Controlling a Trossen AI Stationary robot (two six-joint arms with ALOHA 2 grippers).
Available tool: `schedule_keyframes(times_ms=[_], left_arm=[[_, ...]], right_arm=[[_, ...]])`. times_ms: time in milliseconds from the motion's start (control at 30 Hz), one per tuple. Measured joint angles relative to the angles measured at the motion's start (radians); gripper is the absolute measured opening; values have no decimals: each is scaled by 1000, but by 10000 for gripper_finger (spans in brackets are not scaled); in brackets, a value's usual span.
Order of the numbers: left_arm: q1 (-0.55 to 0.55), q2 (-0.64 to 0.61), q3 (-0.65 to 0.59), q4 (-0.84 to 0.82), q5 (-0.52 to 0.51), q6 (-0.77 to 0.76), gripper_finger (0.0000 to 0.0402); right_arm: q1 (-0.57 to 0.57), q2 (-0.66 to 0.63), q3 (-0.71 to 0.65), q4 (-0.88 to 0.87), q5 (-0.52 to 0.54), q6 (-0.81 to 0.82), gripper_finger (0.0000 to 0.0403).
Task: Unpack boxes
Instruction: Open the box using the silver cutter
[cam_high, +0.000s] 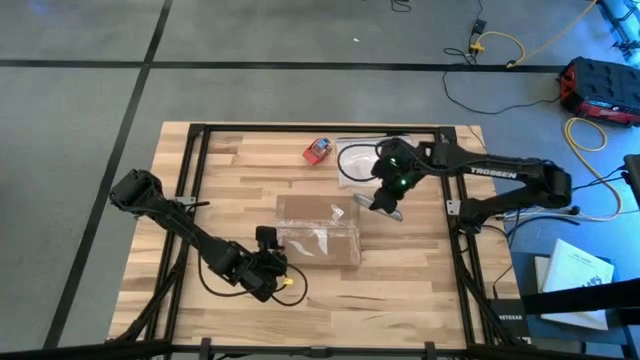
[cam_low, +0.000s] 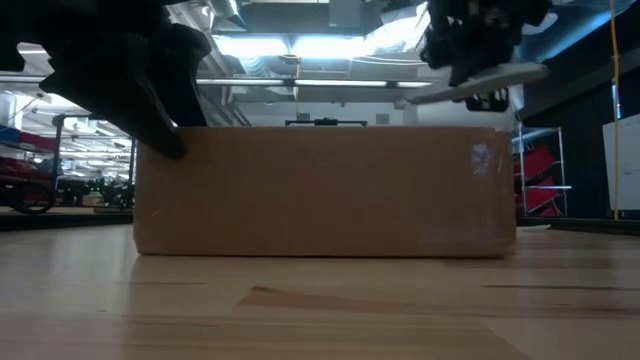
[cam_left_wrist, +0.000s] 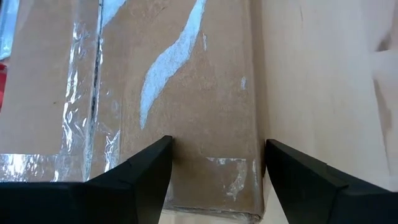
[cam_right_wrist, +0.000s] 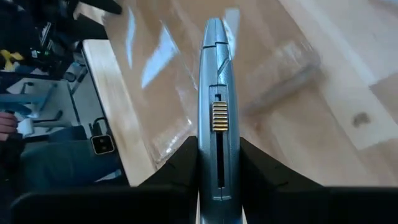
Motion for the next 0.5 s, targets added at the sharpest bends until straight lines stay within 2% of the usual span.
schedule_keyframes(times_ms=[133,200,333,500], left_arm=[[-6,0,0,4,1,-36,235],[-6,0,0,7,1,-51,235],[-6,0,0,7,2,-65,235],[-5,0,0,6,1,-82,235]], right_arm=[[0,-120,-157,205,-16,155,63],[1,-174,-195,258,7,232,63],[50,-225,-214,183,161,356,63],[147,-220,-212,205,239,471,63]])
